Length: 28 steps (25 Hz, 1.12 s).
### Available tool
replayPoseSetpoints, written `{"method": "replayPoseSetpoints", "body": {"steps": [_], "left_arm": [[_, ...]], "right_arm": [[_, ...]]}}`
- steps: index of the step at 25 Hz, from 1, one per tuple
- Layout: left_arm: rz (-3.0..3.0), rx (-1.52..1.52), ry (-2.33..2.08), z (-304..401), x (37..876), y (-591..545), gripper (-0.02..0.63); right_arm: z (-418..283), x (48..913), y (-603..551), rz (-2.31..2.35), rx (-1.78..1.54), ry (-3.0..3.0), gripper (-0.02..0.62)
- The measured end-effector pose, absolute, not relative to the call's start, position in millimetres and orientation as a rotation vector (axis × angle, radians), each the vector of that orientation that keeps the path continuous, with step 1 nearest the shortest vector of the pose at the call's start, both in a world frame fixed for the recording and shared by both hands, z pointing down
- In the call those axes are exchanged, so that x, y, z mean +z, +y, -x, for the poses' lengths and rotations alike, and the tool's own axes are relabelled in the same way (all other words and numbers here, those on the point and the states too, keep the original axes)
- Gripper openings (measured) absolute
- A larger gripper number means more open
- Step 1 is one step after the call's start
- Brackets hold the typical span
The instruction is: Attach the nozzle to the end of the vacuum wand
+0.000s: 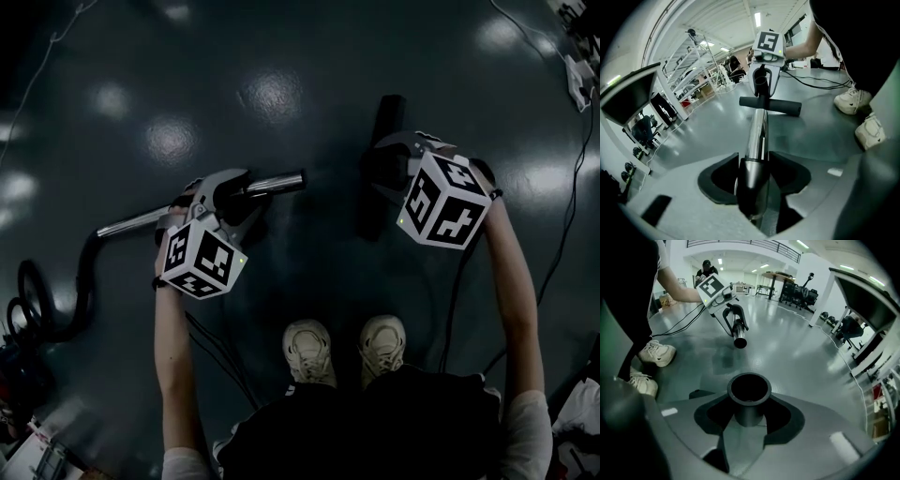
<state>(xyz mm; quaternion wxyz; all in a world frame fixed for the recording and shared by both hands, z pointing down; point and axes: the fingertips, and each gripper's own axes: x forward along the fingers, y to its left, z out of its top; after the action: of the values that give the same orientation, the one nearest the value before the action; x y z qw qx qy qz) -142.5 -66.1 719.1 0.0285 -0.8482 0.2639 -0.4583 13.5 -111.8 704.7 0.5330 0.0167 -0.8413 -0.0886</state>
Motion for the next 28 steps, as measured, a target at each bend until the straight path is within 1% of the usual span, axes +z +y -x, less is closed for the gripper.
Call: {"method": "replayPoseSetpoints", "body": {"steps": [5, 11, 14, 23, 28], "left_arm": [[2.645, -1.332, 0.817, 125, 696, -59, 0.209], [2.674, -1.248, 0.828, 127, 665, -59, 0.207], [2.679, -1.249, 0.823, 125, 665, -59, 0.207], [2.655, -1.302, 0.800, 125, 682, -60, 0.207], [2.582, -1.402, 0.707, 119, 697, -53, 0.202]], "right_arm": [[30, 713, -86, 0.106, -0.263, -1.982, 0.189], [59, 715, -77, 0.147, -0.240, -1.993, 0.190], [74, 713, -73, 0.171, -0.262, -2.004, 0.190], [59, 696, -78, 0.098, -0.275, -2.011, 0.187], [49, 700, -73, 0.092, -0.357, -1.904, 0.189]]}}
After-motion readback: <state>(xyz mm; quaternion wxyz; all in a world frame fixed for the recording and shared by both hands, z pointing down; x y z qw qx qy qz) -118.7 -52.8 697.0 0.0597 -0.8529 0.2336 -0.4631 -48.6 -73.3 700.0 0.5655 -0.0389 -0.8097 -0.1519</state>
